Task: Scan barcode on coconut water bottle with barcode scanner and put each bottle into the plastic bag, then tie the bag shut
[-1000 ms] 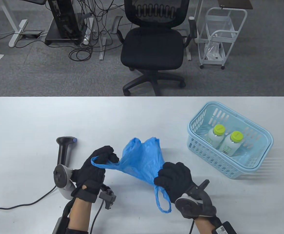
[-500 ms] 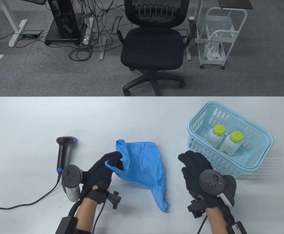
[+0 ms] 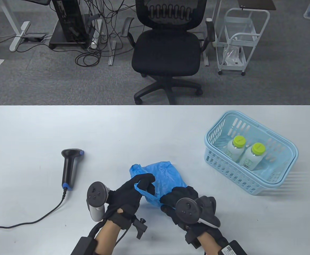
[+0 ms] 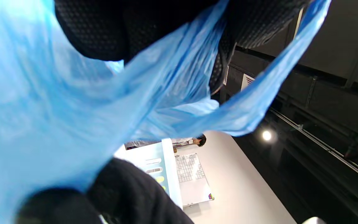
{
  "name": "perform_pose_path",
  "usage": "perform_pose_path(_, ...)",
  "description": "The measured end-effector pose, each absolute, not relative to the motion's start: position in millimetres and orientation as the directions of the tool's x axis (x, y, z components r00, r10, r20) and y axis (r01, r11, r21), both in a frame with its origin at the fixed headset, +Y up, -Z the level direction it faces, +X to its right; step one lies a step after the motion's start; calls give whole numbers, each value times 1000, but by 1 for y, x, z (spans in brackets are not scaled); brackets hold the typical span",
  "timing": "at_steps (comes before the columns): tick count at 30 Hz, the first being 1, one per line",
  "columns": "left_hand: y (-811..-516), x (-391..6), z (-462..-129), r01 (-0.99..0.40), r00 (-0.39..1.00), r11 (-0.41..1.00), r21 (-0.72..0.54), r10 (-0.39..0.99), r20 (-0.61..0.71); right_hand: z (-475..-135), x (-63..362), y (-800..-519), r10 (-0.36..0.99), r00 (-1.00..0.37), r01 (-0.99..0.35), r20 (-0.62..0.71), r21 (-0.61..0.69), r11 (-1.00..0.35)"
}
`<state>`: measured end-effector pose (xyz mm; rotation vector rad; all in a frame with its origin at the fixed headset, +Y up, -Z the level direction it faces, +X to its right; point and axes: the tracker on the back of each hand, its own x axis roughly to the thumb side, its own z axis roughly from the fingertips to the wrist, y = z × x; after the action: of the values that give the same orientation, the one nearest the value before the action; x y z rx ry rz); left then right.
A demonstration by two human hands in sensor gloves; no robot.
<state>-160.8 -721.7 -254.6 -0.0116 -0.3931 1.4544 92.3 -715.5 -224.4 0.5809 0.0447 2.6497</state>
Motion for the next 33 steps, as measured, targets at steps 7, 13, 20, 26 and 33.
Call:
perform_pose_path(7, -729, -186, -262, -970, 121, 163, -182, 967, 223, -237, 120, -721, 642, -709, -586, 292, 263, -766)
perform_pose_path(13, -732, -197, -269, -907, 323, 362, -213, 925, 198, -240, 129, -722, 743, -625, -698, 241, 254, -670)
perform_pose_path(20, -742, -210, -275, -801, 526, 534, -268, 844, 110, -233, 133, -712, 665, -710, -683, 231, 0, -730)
perform_pose_path(26, -743, -213, -275, -733, 623, 634, -248, 771, 131, -229, 133, -703, 640, -731, -676, 235, -130, -725)
perform_pose_path(33, -725, -217, -275, -717, 483, 501, -484, 858, 173, -227, 128, -701, 372, -897, -427, 240, -252, -868)
